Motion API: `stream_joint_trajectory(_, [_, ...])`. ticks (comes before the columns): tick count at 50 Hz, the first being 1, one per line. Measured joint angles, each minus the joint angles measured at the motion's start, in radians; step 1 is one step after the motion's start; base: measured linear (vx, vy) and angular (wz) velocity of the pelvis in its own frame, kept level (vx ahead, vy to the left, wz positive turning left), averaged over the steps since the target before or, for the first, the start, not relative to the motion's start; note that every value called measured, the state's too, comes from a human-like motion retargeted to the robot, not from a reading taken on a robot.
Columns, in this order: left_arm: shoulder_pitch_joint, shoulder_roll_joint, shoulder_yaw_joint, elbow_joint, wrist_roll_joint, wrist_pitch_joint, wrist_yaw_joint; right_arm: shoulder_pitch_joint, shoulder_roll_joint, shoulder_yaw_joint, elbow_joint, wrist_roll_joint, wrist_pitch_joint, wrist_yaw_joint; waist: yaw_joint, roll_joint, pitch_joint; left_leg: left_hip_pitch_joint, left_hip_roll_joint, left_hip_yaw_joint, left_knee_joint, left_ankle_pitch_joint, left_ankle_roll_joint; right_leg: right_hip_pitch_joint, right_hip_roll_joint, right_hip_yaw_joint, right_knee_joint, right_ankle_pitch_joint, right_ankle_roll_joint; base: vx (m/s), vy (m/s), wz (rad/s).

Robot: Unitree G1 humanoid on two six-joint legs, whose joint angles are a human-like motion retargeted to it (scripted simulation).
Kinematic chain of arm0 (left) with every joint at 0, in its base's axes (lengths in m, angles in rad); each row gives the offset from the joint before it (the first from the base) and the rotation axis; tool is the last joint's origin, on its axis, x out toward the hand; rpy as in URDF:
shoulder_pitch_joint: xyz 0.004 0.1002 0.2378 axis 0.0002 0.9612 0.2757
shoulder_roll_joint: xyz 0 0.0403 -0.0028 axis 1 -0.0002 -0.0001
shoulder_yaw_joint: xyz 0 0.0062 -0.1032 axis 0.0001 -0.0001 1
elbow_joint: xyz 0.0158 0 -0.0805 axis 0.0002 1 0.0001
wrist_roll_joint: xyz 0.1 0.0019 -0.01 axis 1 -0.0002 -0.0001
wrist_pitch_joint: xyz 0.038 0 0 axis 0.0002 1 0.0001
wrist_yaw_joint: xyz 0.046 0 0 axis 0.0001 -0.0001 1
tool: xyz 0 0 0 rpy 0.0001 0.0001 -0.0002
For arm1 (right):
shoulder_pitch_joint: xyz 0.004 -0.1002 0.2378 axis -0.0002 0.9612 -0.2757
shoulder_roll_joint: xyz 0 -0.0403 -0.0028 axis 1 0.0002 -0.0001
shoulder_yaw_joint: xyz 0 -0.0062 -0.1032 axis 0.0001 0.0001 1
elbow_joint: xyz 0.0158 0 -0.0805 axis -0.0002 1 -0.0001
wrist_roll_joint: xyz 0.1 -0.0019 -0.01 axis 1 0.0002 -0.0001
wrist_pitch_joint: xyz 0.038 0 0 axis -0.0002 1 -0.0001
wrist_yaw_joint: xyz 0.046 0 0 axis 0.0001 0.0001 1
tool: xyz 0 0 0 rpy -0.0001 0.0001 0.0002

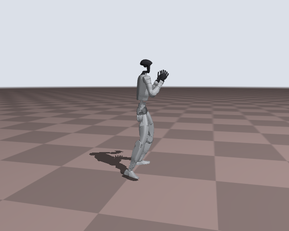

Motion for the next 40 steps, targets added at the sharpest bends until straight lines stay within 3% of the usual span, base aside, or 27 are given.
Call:
stream_joint_trajectory(3, [-0.330, 0.129, -0.038, 0.199, 0.343, 0.106, 0.090, 0.110, 0.008, 0.033, 0.020, 0.068, 0.005, 0.037, -0.159, 0.031, -0.018, 0.022, 0.034, 0.075, 0.029, -0.006, -0.020, 0.003, 0.016, -0.016, -0.056, -0.098, -0.016, -0.08, -0.13, -1.35])
stream_joint_trajectory(4, [-0.505, 0.173, -0.120, 0.359, 0.469, 0.145, 0.139, 0.119, 0.004, 0.054, 0.034, 0.081, 0.002, 0.035, -0.219, 0.039, -0.018, 0.021, 0.041, 0.084, 0.039, -0.004, -0.027, 0.007, 0.017, -0.012, -0.076, -0.096, -0.017, -0.11, -0.14, -0.80])
stream_joint_trajectory(6, [-0.895, 0.201, -0.370, 0.826, 0.652, 0.235, 0.214, 0.129, -0.020, 0.079, 0.063, 0.101, -0.009, 0.008, -0.323, 0.058, -0.018, 0.006, 0.050, 0.083, 0.058, 0.003, -0.028, 0.018, 0.015, -0.020, -0.107, -0.078, 0.001, -0.11, -0.12, -0.25])
stream_joint_trajectory(8, [-1.247, 0.112, -0.673, 1.444, 0.771, 0.326, 0.165, 0.127, -0.062, 0.071, 0.089, 0.100, -0.022, -0.035, -0.397, 0.072, -0.015, -0.015, 0.058, 0.074, 0.068, 0.008, -0.017, 0.024, 0.015, -0.042, -0.123, -0.071, 0.028, -0.08, -0.13, 0.04])
stream_joint_trajectory(10, [-1.379, 0.044, -0.906, 1.842, 0.780, 0.341, 0.114, 0.119, -0.102, 0.071, 0.104, 0.057, -0.017, -0.066, -0.446, 0.090, -0.011, -0.016, 0.067, 0.089, 0.050, 0.025, -0.026, 0.012, 0.023, -0.046, -0.141, -0.055, 0.043, -0.05, -0.17, -0.47])
stream_joint_trajectory(12, [-1.320, 0.178, -0.835, 1.706, 0.841, 0.303, 0.134, 0.142, -0.108, 0.029, 0.076, -0.003, -0.029, -0.068, -0.471, 0.080, -0.017, 0.020, 0.083, 0.143, 0.019, 0.044, -0.047, -0.011, 0.039, -0.020, -0.163, -0.044, 0.050, 0.02, -0.22, -1.31])
stream_joint_trajectory(15, [-0.937, 0.491, -0.427, 0.998, 0.837, 0.235, 0.285, 0.218, -0.108, -0.042, -0.014, -0.098, -0.049, -0.130, -0.455, 0.050, -0.008, 0.110, 0.079, 0.247, -0.040, 0.071, -0.075, -0.042, 0.043, 0.048, -0.192, -0.027, 0.077, 0.08, -0.26, -1.66])
stream_joint_trajectory(17, [-0.666, 0.541, -0.192, 0.701, 0.848, 0.197, 0.217, 0.254, -0.135, -0.089, -0.043, -0.183, -0.051, -0.206, -0.419, 0.028, 0.008, 0.148, 0.067, 0.276, -0.060, 0.073, -0.078, -0.045, 0.040, 0.076, -0.206, -0.011, 0.097, 0.10, -0.25, -1.06])
stream_joint_trajectory(18, [-0.614, 0.546, -0.144, 0.665, 0.826, 0.181, 0.172, 0.270, -0.148, -0.106, -0.044, -0.192, -0.052, -0.259, -0.402, 0.014, 0.010, 0.152, 0.061, 0.263, -0.062, 0.068, -0.072, -0.041, 0.040, 0.081, -0.210, -0.010, 0.104, 0.09, -0.24, -0.36])
stream_joint_trajectory(20, [-0.665, 0.481, -0.200, 0.741, 0.837, 0.212, 0.128, 0.265, -0.157, -0.073, -0.018, -0.196, -0.042, -0.374, -0.364, 0.007, -0.006, 0.123, 0.047, 0.182, -0.051, 0.060, -0.042, -0.021, 0.039, 0.060, -0.208, -0.023, 0.105, 0.08, -0.20, 0.50])
stream_joint_trajectory(22, [-0.951, 0.284, -0.443, 1.120, 0.894, 0.294, 0.123, 0.169, -0.150, -0.017, 0.055, -0.213, -0.036, -0.394, -0.316, 0.005, -0.028, 0.051, 0.041, 0.058, -0.031, 0.055, -0.008, 0.009, 0.047, -0.018, -0.193, -0.039, 0.097, 0.04, -0.13, 1.56])
stream_joint_trajectory(24, [-1.155, 0.058, -0.594, 1.565, 0.886, 0.345, 0.156, 0.027, -0.168, 0.039, 0.136, -0.231, -0.023, -0.386, -0.301, 0.002, -0.044, 0.003, 0.046, -0.025, -0.035, 0.085, 0.011, 0.040, 0.060, -0.098, -0.170, -0.051, 0.080, 0.02, -0.10, 1.79])
stream_joint_trajectory(25, [-1.215, -0.045, -0.634, 1.768, 0.841, 0.349, 0.196, -0.047, -0.184, 0.068, 0.178, -0.239, -0.019, -0.399, -0.300, 0.001, -0.053, -0.014, 0.052, -0.054, -0.047, 0.113, 0.014, 0.049, 0.068, -0.130, -0.155, -0.057, 0.069, 0.00, -0.12, 1.41])
stream_joint_trajectory(27, [-1.225, -0.133, -0.619, 1.858, 0.565, 0.293, 0.189, -0.169, -0.216, 0.087, 0.263, -0.259, 0.007, -0.401, -0.277, -0.003, -0.057, -0.032, 0.066, -0.091, -0.070, 0.146, -0.001, 0.032, 0.078, -0.149, -0.094, -0.078, 0.042, 0.00, -0.15, 0.87])
stream_joint_trajectory(30, [-1.123, -0.066, -0.525, 1.529, 0.473, 0.180, 0.102, -0.306, -0.222, 0.053, 0.364, -0.249, 0.016, -0.347, -0.200, -0.020, 0.002, -0.032, 0.105, -0.109, -0.084, 0.170, -0.039, -0.001, 0.093, -0.143, 0.001, -0.108, -0.009, -0.03, -0.20, 0.18])
stream_joint_trajectory(33, [-0.908, 0.000, -0.458, 1.112, 0.354, 0.042, 0.207, -0.485, -0.263, 0.068, 0.519, -0.306, 0.071, -0.374, -0.114, -0.050, 0.081, -0.027, 0.136, -0.114, -0.094, 0.197, -0.077, -0.031, 0.102, -0.131, 0.076, -0.142, -0.035, -0.08, -0.22, -0.05])
stream_joint_trajectory(35, [-0.710, -0.013, -0.371, 0.917, 0.206, -0.035, 0.163, -0.634, -0.312, 0.113, 0.682, -0.374, 0.125, -0.401, -0.071, -0.068, 0.122, -0.030, 0.153, -0.119, -0.100, 0.213, -0.090, -0.065, 0.104, -0.106, 0.134, -0.155, -0.047, -0.10, -0.24, -0.03])
stream_joint_trajectory(38, [-0.453, -0.082, -0.210, 0.757, -0.005, -0.023, -0.003, -0.878, -0.308, 0.197, 0.950, -0.243, 0.176, -0.382, -0.026, -0.075, 0.198, -0.023, 0.176, -0.134, -0.131, 0.252, -0.123, -0.133, 0.114, -0.013, 0.241, -0.130, -0.016, -0.14, -0.28, 0.05])
stream_joint_trajectory(40, [-0.321, -0.168, -0.153, 0.701, -0.087, -0.022, -0.005, -0.980, -0.272, 0.214, 1.041, -0.052, 0.170, -0.447, -0.012, -0.065, 0.252, -0.028, 0.190, -0.154, -0.150, 0.279, -0.130, -0.182, 0.136, 0.083, 0.307, -0.092, 0.048, -0.17, -0.32, 0.39])
